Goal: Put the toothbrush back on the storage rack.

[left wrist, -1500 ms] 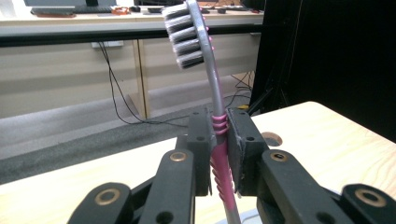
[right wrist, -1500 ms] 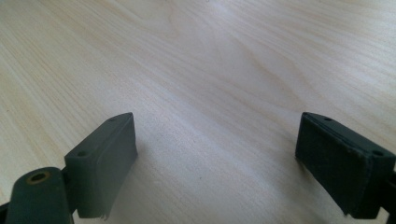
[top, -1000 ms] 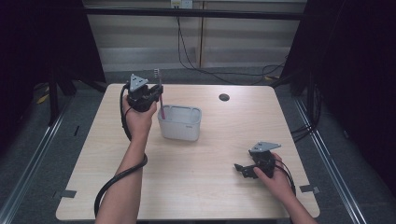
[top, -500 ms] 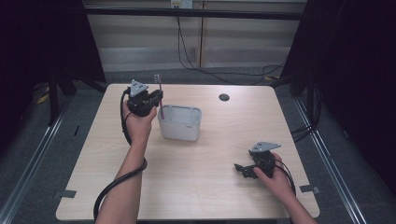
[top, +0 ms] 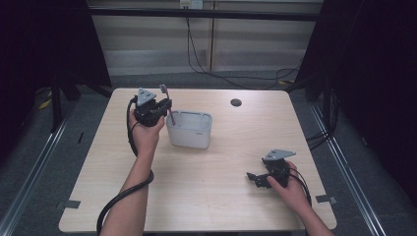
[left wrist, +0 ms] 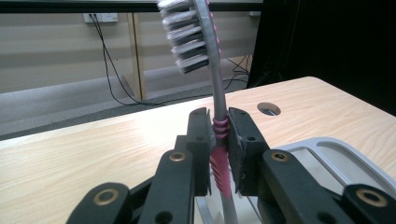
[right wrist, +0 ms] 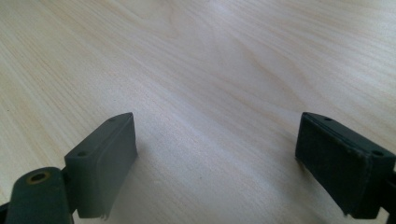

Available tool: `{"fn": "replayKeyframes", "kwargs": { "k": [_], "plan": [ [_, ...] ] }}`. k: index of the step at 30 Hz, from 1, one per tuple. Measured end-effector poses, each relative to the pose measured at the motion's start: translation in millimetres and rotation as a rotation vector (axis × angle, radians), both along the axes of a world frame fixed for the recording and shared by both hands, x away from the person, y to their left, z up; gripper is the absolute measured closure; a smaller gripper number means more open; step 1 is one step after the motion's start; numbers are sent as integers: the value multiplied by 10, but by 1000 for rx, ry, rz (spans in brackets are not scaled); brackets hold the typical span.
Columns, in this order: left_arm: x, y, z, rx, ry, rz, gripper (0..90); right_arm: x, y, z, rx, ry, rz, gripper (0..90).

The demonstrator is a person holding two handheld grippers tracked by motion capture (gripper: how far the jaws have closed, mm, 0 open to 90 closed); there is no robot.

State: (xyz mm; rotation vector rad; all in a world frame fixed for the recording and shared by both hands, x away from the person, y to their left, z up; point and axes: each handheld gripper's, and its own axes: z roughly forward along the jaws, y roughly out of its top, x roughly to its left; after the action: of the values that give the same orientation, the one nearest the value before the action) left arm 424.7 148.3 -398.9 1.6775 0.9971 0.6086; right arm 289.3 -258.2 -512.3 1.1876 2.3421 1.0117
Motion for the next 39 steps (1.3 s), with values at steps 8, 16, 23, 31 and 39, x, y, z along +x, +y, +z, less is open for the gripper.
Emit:
{"fn": "replayKeyframes", "kwargs": {
  "k": [8, 16, 23, 31, 39],
  "plan": [
    [-25, 9, -34, -3, 4, 1, 797, 0, 0, 0, 0, 0, 0, 120],
    [-46, 20, -68, 11, 8, -6, 797, 0, 0, 0, 0, 0, 0, 119],
    [-75, 32, -106, 1, 15, -3, 793, 0, 0, 0, 0, 0, 0, 119],
    [-88, 30, -122, 1, 23, -15, 807, 0, 0, 0, 0, 0, 0, 120],
    [-114, 39, -124, 7, 44, -21, 795, 0, 0, 0, 0, 0, 0, 119]
  ]
}}
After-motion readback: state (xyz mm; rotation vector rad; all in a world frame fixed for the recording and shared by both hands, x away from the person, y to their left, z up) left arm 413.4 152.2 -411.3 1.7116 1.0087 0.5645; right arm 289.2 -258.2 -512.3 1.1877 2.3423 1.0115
